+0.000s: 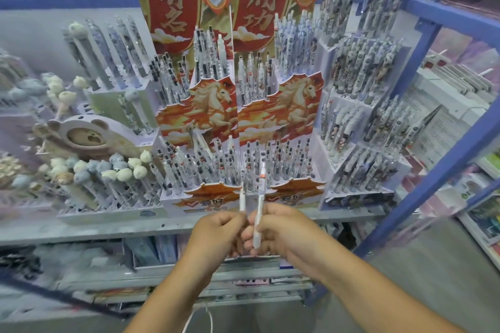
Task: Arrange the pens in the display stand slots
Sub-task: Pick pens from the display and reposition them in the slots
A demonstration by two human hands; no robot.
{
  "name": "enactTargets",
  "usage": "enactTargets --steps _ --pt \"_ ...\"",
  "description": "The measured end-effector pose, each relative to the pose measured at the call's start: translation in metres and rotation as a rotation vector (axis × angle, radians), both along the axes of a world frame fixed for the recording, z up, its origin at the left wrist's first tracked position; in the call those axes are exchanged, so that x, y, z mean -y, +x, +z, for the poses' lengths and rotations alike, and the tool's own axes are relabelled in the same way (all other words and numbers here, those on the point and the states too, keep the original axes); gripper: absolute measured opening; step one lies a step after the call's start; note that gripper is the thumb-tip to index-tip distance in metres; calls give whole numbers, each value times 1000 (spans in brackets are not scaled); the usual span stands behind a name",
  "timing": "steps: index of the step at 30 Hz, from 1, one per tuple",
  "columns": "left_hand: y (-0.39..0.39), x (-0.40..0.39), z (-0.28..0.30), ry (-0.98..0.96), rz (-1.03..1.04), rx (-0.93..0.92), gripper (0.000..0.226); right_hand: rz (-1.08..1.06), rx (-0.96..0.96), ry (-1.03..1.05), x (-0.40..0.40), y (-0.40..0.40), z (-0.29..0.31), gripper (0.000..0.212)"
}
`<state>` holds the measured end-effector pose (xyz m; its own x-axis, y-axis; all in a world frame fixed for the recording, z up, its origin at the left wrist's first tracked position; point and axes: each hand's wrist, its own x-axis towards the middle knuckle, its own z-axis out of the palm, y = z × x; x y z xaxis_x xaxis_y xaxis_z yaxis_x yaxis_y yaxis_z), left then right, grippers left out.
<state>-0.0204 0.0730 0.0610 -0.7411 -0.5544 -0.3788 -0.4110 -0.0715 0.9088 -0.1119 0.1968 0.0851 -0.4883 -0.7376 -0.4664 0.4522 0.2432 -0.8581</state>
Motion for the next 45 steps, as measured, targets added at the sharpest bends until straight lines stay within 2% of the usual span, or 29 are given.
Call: enactTargets --steps 4,9,12,14,16,20,26,31,34,37,40,43,45 --pt "15 -9 10 -42 13 51 30 -33 -45 -18 -14 -7 3 21" --pt "44 -23 35 -481 51 239 35 -109 -39 -73 -38 -17 6 23" --pt "56 -29 59 -651 128 241 31 -149 7 -74 -49 -20 5 26" --pt "56 -35 70 -700 175 198 28 -157 55 -90 -54 -22 6 23" --pt "53 -41 77 -616 198 120 27 -112 50 -106 -56 -23 12 7" --pt "50 -58 72 -414 209 6 29 -8 -17 -145 -52 -21 30 30" --pt "64 -69 66 -284 190 -62 27 42 -116 -252 -18 -4 47 27" --pt "78 -51 73 -353 140 -71 7 170 -203 -263 11 10 58 31" --pt "77 -32 83 -417 205 -166 10 247 -291 -220 29 20 66 27" --pt "77 -10 93 -474 199 -211 16 227 -259 -256 49 29 71 16" --pt "81 12 96 -483 90 -196 21 208 -267 -265 68 35 74 21" --pt "89 44 98 -415 117 -225 12 129 -210 -254 93 43 73 34" --pt "95 68 100 -360 159 -268 6 55 -202 -274 107 48 74 28"
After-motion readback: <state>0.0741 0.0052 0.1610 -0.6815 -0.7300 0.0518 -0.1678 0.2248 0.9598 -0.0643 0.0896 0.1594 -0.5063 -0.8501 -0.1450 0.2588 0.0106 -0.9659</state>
